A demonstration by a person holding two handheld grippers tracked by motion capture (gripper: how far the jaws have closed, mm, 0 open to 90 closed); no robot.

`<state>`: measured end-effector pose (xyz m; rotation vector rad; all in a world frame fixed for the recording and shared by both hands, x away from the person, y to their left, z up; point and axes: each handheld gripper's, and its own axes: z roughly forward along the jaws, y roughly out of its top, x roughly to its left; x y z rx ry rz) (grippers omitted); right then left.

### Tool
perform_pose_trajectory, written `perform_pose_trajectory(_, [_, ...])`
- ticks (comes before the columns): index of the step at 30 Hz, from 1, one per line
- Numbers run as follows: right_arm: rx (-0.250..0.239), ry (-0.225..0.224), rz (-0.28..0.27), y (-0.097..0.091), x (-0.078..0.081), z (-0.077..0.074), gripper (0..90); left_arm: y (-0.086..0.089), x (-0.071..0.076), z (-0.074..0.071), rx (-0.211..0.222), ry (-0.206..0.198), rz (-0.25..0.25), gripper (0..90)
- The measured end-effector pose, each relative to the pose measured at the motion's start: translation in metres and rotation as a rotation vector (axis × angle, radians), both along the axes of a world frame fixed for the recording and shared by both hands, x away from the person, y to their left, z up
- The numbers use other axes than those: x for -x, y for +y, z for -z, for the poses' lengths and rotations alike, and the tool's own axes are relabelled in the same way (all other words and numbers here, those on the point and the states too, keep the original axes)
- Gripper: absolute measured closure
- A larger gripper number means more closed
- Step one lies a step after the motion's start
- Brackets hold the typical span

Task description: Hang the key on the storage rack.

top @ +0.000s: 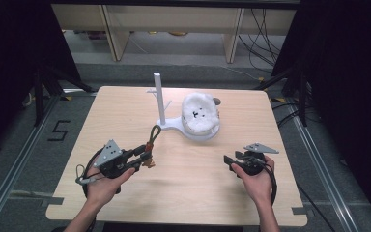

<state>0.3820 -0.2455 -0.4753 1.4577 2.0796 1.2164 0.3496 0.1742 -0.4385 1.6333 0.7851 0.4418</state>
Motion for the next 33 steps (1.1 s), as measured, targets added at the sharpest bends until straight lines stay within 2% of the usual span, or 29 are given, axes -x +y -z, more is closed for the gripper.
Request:
perform_pose_trajectory(4, [0.006, 0.0, 0.009, 0.0, 0.001, -0.001, 45.1, 0.002, -0.004, -0.003, -0.001, -0.006, -0.008, 68.8])
perform_pose_trajectory(5, [0.007, 0.001, 0.007, -0.001, 0.001, -0.002, 45.1, 0.002, -0.006, -0.003, 0.014, -0.012, -0.003, 68.8])
perform_pose_trajectory(6, [0.001, 0.002, 0.005, -0.001, 0.001, -0.002, 45.1, 0.003, -0.006, -0.004, 0.004, -0.007, -0.011, 68.8])
perform_pose_trajectory(9, [0.002, 0.002, 0.006, -0.001, 0.001, -0.002, 45.0, 0.004, -0.011, -0.005, 0.022, -0.013, -0.011, 68.8])
perform_pose_trajectory(10, [0.003, 0.002, 0.005, -0.001, 0.001, -0.001, 45.0, 0.005, -0.012, -0.006, 0.015, -0.005, -0.022, 68.8])
perform_pose_trajectory(16, [-0.01, -0.003, 0.002, -0.001, 0.0, -0.001, 44.9, 0.01, -0.02, -0.008, 0.034, -0.001, -0.05, 68.8])
perform_pose_trajectory(21, [0.003, 0.003, 0.006, -0.001, 0.001, -0.002, 44.8, 0.014, -0.027, -0.01, 0.041, -0.005, -0.064, 68.8])
perform_pose_trajectory(33, [0.0, 0.005, 0.01, -0.001, 0.001, -0.002, 44.0, 0.014, -0.04, -0.011, 0.042, -0.003, -0.081, 68.7])
